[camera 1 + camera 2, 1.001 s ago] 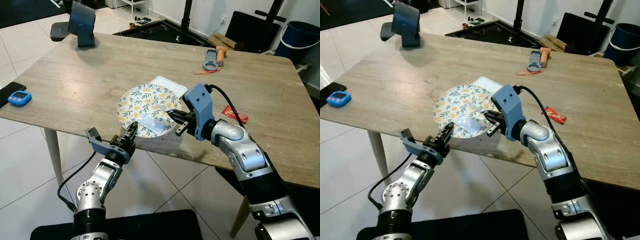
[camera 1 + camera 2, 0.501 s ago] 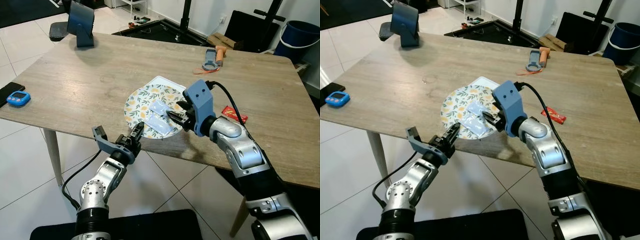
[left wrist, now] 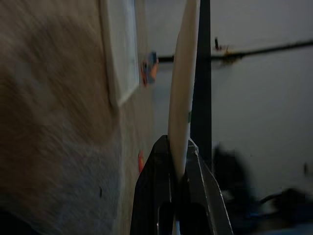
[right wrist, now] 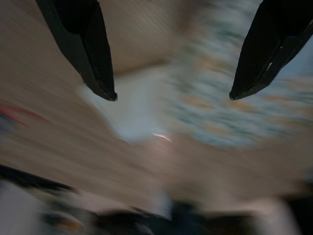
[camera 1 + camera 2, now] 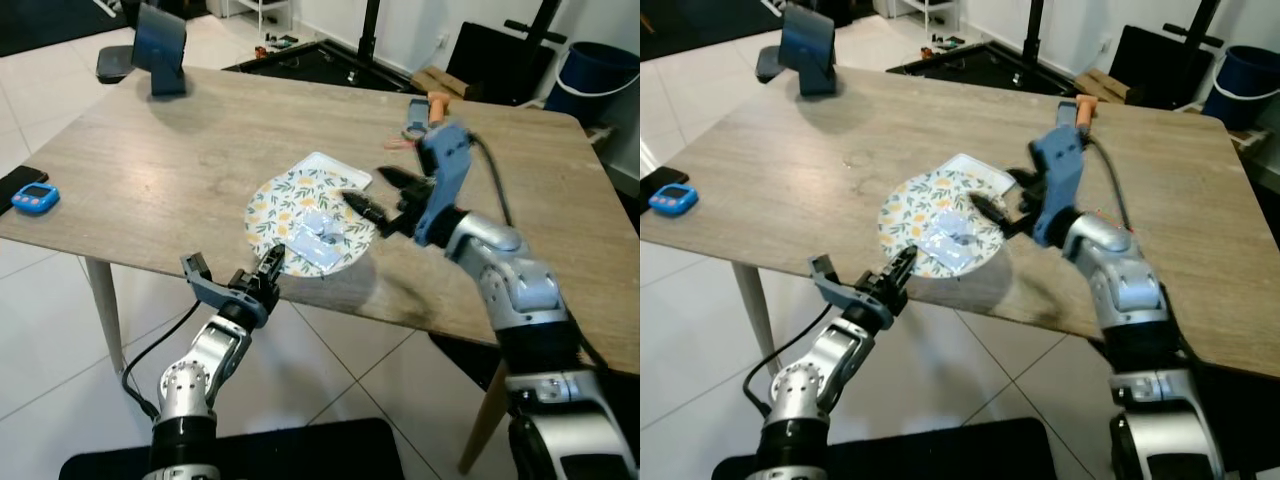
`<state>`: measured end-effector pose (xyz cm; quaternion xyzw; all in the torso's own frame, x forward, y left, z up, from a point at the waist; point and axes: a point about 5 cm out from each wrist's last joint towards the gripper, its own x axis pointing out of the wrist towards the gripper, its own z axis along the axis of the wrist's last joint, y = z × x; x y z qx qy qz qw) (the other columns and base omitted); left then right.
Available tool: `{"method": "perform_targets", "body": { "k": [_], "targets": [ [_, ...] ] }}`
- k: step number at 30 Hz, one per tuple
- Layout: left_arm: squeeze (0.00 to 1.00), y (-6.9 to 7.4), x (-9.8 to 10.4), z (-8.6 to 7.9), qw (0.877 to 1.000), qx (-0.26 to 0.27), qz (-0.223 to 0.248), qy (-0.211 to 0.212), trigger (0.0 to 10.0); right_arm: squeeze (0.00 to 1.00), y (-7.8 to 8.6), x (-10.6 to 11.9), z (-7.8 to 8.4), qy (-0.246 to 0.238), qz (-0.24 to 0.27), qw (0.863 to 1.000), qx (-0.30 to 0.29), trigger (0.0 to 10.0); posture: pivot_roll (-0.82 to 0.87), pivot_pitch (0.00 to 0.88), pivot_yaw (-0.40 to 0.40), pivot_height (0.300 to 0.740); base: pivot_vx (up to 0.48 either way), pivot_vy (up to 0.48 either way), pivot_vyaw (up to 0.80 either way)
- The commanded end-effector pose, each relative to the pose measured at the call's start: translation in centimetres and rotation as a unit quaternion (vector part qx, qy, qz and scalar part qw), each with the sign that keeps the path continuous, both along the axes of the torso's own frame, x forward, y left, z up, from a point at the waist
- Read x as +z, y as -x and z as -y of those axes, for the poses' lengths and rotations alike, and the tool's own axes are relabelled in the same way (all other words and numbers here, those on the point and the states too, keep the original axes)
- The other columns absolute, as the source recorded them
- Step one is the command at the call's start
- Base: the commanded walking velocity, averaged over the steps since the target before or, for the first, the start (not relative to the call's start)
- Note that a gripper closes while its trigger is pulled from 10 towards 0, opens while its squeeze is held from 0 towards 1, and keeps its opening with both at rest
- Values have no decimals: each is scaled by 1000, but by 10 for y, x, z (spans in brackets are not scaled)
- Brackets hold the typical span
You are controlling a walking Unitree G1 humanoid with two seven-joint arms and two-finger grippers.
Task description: Restocking fridge
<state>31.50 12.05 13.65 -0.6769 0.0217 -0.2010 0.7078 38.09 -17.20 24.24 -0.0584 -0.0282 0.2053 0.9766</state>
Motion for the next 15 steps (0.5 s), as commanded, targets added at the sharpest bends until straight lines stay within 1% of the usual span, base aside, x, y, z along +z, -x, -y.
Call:
{"method": "perform_targets", "body": {
  "k": [1, 2, 4, 5, 6, 8, 12, 13, 14, 15],
  "targets": [
    [0, 11, -18, 9, 997, 19, -38, 61, 10000, 78, -3, -11, 7, 15, -14, 999, -33, 10000, -31, 161, 4, 740, 0, 0, 0],
    [0, 11, -19, 7, 997, 23, -39, 62, 10000, 0, -4, -13, 10, 16, -19, 999, -45, 10000, -25, 166, 1, 740, 0, 0, 0],
    [0, 11, -19, 5, 997, 26, -40, 63, 10000, 0, -5, -15, 12, 19, -21, 998, -53, 10000, -25, 167, 1, 740, 0, 0, 0],
    [0, 12, -19, 3, 996, 33, -43, 71, 10000, 0, -7, -19, 15, 37, -26, 997, -69, 10000, -23, 172, 0, 740, 0, 0, 0],
    [0, 12, -19, 3, 996, 33, -43, 71, 10000, 0, -7, -19, 15, 37, -26, 997, -69, 10000, -23, 172, 0, 740, 0, 0, 0],
    [0, 13, -19, 2, 996, 33, -44, 72, 10000, 0, -9, -22, 19, 58, -29, 994, -84, 10000, -21, 177, -2, 740, 0, 0, 0],
    [0, 16, -19, 2, 996, 33, -45, 73, 10000, 0, -14, -26, 25, 57, -34, 991, -114, 10000, -19, 188, -5, 740, 0, 0, 0],
    [0, 20, -19, 0, 995, 35, -45, 76, 10000, 0, -18, -30, 31, 45, -40, 989, -135, 10000, -8, 208, -11, 740, 0, 0, 0],
    [0, 20, -19, 0, 995, 35, -45, 76, 10000, 0, -18, -30, 31, 45, -40, 989, -135, 10000, -8, 208, -11, 740, 0, 0, 0],
    [0, 22, -18, -1, 995, 37, -45, 77, 10000, 0, -19, -31, 34, 35, -44, 988, -143, 10000, -5, 214, -13, 740, 0, 0, 0]
  ]
}}
